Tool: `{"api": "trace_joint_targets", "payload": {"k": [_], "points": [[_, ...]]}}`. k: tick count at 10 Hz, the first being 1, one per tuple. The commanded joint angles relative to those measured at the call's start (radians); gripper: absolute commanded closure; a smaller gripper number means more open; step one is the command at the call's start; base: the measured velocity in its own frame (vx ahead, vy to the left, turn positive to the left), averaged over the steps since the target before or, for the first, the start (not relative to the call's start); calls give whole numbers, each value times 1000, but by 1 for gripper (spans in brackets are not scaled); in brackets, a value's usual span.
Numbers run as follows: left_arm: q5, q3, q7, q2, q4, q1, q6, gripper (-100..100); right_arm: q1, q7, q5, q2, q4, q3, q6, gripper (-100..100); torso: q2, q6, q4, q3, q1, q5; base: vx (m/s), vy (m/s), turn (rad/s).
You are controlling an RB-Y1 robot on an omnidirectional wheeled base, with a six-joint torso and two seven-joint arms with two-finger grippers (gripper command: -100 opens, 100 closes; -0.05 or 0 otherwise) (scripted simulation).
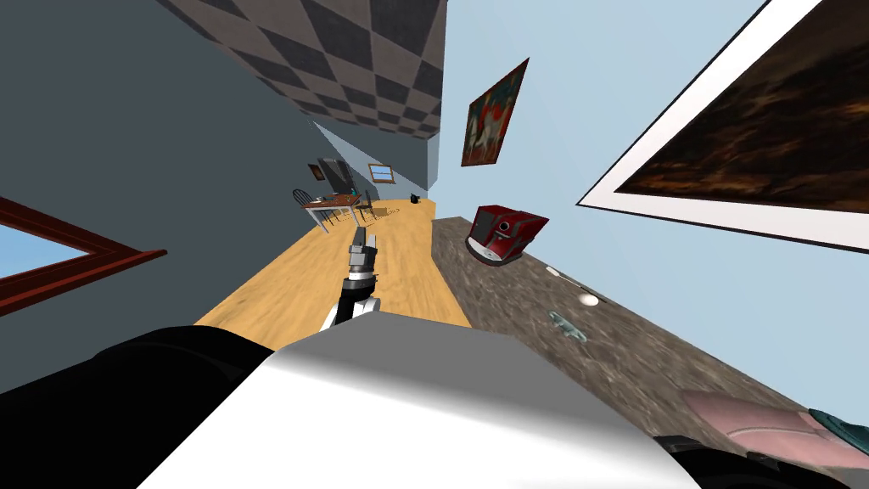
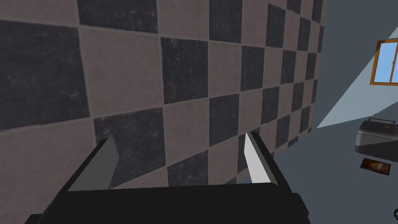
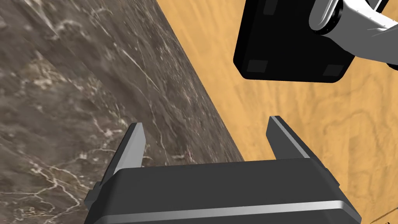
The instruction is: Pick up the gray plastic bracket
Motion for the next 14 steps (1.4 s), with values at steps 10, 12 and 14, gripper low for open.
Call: {"api": "trace_joint_targets", "payload": {"k": [10, 12, 14], "points": [[0, 0, 0, 0, 0, 0, 0, 0, -80, 11, 94, -39, 101, -36, -39, -100, 9, 1, 2, 6, 4, 1, 133, 3, 129], [0, 0, 0, 0, 0, 0, 0, 0, -115, 53, 129, -3, 138, -55, -73, -100, 11, 1, 3, 7, 3, 1, 14, 18, 11], [0, 0, 0, 0, 0, 0, 0, 0, -153, 95, 163, 32, 203, -73, -107, -100, 10, 1, 3, 6, 2, 0, 32, 28, 34]]}}
